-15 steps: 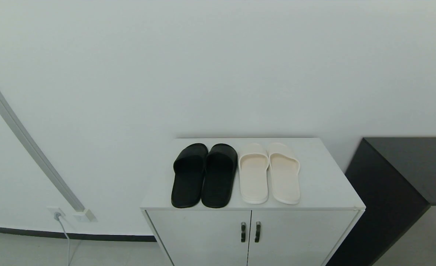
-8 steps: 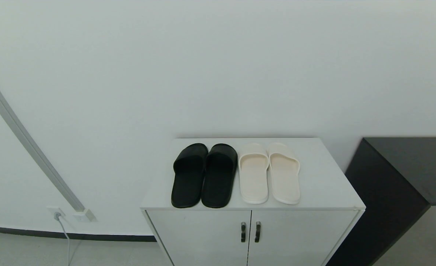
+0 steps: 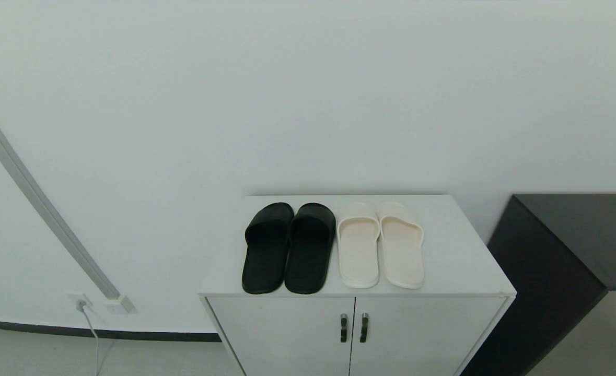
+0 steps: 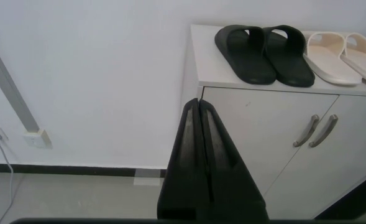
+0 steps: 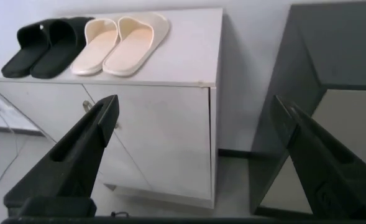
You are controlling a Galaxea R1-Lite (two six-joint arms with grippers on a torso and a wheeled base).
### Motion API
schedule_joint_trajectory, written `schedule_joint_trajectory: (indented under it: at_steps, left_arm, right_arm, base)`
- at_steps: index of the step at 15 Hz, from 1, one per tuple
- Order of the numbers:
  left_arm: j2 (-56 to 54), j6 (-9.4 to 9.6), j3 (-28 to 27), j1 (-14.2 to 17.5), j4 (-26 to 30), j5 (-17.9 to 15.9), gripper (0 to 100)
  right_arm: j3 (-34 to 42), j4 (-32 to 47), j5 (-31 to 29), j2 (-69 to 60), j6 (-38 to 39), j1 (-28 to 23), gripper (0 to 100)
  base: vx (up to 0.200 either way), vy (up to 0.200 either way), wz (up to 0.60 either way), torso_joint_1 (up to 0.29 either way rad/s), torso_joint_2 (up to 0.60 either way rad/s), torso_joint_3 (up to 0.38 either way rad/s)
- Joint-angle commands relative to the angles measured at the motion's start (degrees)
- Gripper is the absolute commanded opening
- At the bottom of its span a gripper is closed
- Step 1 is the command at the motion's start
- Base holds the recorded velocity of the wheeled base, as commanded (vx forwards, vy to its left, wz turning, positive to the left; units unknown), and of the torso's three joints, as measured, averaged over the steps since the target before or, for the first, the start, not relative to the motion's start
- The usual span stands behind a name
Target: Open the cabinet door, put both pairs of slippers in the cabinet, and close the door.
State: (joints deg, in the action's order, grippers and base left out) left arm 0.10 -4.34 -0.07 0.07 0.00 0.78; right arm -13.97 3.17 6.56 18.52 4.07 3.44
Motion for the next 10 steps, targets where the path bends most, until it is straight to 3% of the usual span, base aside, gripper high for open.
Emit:
schedule_joint_trajectory:
  at_steps: [1, 4, 6, 9, 10]
  left_arm:
    - [0.08, 0.03, -0.01, 0.01, 0.00, 0.01, 0]
    - [0.08, 0.03, -0.01, 0.01, 0.00, 0.01, 0]
    - [0.08, 0.03, 0.07, 0.01, 0.00, 0.01, 0]
    - [0.08, 0.03, -0.01, 0.01, 0.00, 0.01, 0]
    - [0.08, 0.03, -0.01, 0.01, 0.00, 0.01, 0]
  right_arm:
    - [0.35, -7.56, 1.09, 16.64, -0.03, 1.13, 100]
    - [-3.26, -18.11, 0.47, 30.44, 0.15, 4.91, 100]
    - [-8.09, -20.66, -1.02, 36.06, 0.41, 7.81, 100]
    - [-14.07, -21.28, -11.66, 42.65, 3.40, 19.15, 100]
    - [-17.41, -22.24, -19.21, 46.70, 6.56, 28.47, 100]
  base:
    - [0.000, 0.000, 0.00, 0.000, 0.00, 0.000]
    - [0.000, 0.000, 0.00, 0.000, 0.00, 0.000]
    - [0.000, 0.000, 0.00, 0.000, 0.00, 0.000]
    - [0.000, 0.000, 0.00, 0.000, 0.00, 0.000]
    - [0.000, 0.000, 0.00, 0.000, 0.00, 0.000]
